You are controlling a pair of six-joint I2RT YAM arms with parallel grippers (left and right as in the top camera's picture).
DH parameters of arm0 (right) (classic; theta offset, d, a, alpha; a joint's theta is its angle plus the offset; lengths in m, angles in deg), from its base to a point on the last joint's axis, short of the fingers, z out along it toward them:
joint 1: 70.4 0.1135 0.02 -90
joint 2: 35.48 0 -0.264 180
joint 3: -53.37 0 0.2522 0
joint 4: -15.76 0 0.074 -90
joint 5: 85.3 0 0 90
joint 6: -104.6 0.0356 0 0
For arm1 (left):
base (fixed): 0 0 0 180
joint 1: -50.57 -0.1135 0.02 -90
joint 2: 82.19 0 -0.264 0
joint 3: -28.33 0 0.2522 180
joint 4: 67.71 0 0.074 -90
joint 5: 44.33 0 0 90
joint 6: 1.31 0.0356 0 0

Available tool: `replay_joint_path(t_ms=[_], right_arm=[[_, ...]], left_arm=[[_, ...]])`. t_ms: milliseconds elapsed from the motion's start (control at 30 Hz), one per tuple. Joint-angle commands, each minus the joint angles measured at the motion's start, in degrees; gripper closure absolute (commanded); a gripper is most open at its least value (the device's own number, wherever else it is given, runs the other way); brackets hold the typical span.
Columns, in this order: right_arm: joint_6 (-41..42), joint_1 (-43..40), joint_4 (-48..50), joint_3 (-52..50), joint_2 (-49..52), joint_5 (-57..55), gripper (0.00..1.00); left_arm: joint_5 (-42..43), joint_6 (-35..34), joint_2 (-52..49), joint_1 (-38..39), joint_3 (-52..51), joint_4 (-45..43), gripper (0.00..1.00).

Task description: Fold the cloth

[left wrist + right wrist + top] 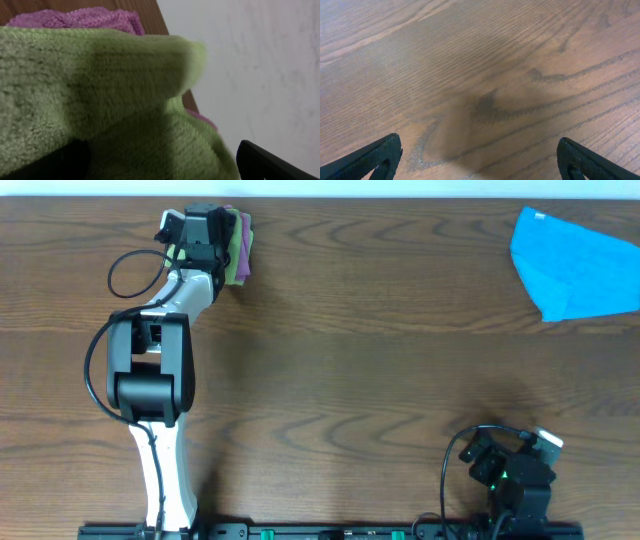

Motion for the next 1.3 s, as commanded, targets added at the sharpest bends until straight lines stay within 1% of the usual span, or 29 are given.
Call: replay_joint_path(t_ms=[0,133,233,300,433,533,633,667,733,800,933,1000,1133,1267], right_arm=[[0.6,-0.3,-0.2,-0.5,-0.5,-0.4,0.01],[0.6,-0.3,-0.2,-0.5,-0.5,-0.4,0.01],[0.6,-0.3,-0.2,-0.5,-0.5,-0.4,0.01],[0.6,-0.3,-0.2,-0.5,-0.5,-0.4,0.01],[0.6,-0.3,-0.2,-0.5,-0.5,-0.4,0.01],[0.6,-0.3,-0.2,-0.5,-0.5,-0.4,0.01],[0.6,-0.3,-0.2,-0.5,-0.5,-0.4,0.01],[0.6,-0.3,-0.2,-0.5,-0.5,-0.4,0.01],[0.6,-0.3,-0.2,-0.5,-0.5,-0.4,0.01],[0.6,-0.3,-0.2,-0.5,-0.5,-0.4,0.01],[0.6,-0.3,-0.2,-0.5,-0.5,-0.4,0.01],[0.6,-0.3,-0.2,-0.5,-0.5,-0.4,0.01],[0.6,-0.3,-0.2,-0.5,-0.5,-0.4,0.01],[0.6,-0.3,-0.2,-0.5,-0.5,-0.4,0.01]], left_arm=[[-0.5,-1.5,0.3,0.3,0.3,-1.5,0.05],[-0.6,0.0,3.0,-0.2,0.3,-8.1,0.05],[-0.6,2.6,6.4,-0.8,0.3,-8.1,0.05],[-0.6,5.1,9.5,-1.0,0.3,-6.0,0.05],[-0.2,7.3,17.1,-1.4,0.3,4.4,0.05],[0.3,11.1,24.1,-1.1,0.3,17.3,0.05],[0.3,17.9,33.7,-0.8,0.1,32.0,0.05],[-0.2,21.0,37.0,-0.8,-0.3,35.3,0.05],[-0.6,28.2,43.8,-0.8,-1.7,38.6,0.05],[-0.6,34.4,49.3,-0.8,-3.6,39.0,0.05],[-0.7,40.3,58.0,-0.8,-9.4,38.1,0.05],[-1.1,43.5,63.1,-0.8,-14.8,36.7,0.05],[-6.6,44.2,72.0,-0.8,-25.8,34.6,0.05],[-7.9,44.2,81.2,-0.8,-36.3,34.7,0.05]])
